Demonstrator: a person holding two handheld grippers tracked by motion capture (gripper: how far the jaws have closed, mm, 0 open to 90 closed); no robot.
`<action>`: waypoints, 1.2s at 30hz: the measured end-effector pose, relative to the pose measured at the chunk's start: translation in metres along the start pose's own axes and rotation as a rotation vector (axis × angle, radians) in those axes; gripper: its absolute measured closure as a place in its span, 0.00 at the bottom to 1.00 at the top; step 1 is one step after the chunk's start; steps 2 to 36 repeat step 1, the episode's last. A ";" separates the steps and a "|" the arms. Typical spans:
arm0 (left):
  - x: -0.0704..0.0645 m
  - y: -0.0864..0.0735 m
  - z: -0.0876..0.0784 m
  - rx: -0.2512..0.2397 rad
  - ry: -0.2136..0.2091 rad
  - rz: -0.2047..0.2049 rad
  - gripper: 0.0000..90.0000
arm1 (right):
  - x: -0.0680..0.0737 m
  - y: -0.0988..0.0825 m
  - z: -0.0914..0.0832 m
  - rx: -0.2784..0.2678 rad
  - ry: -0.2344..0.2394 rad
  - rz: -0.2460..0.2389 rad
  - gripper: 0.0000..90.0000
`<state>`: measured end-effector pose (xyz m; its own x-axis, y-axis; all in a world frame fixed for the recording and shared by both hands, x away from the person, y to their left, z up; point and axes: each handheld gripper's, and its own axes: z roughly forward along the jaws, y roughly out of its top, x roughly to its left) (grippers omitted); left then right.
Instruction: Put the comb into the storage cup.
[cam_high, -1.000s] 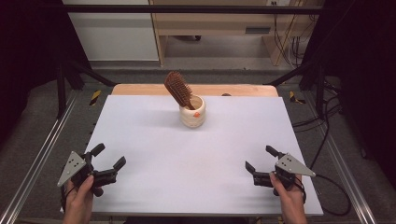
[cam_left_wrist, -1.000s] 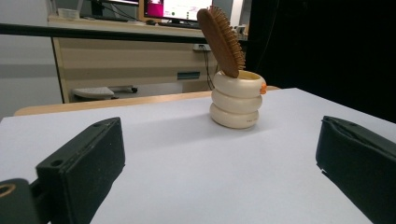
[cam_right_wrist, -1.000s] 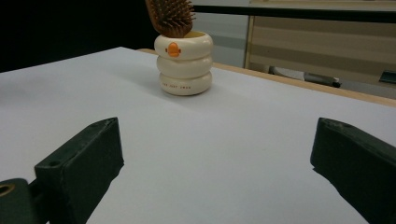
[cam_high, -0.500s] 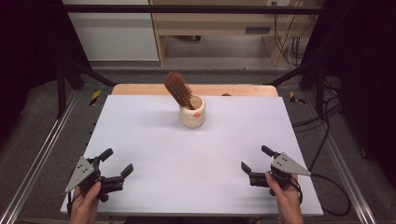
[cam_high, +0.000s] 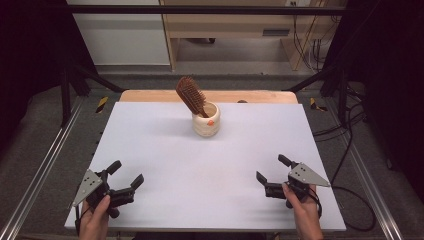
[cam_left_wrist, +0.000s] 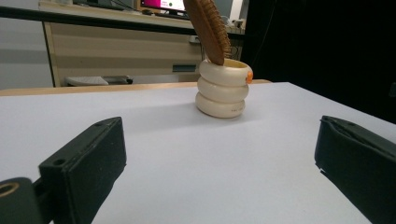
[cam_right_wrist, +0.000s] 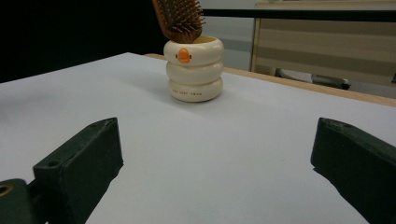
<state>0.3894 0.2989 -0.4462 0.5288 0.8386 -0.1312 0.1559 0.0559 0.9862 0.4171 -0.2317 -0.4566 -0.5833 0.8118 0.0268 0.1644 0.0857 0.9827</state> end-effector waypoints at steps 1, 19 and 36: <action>0.002 0.000 -0.002 -0.002 0.010 -0.002 0.02 | -0.001 0.000 0.000 -0.001 -0.001 -0.001 0.03; 0.002 0.000 -0.002 -0.002 0.010 -0.002 0.02 | -0.001 0.000 0.000 -0.001 -0.001 -0.001 0.03; 0.002 0.000 -0.002 -0.002 0.010 -0.002 0.02 | -0.001 0.000 0.000 -0.001 -0.001 -0.001 0.03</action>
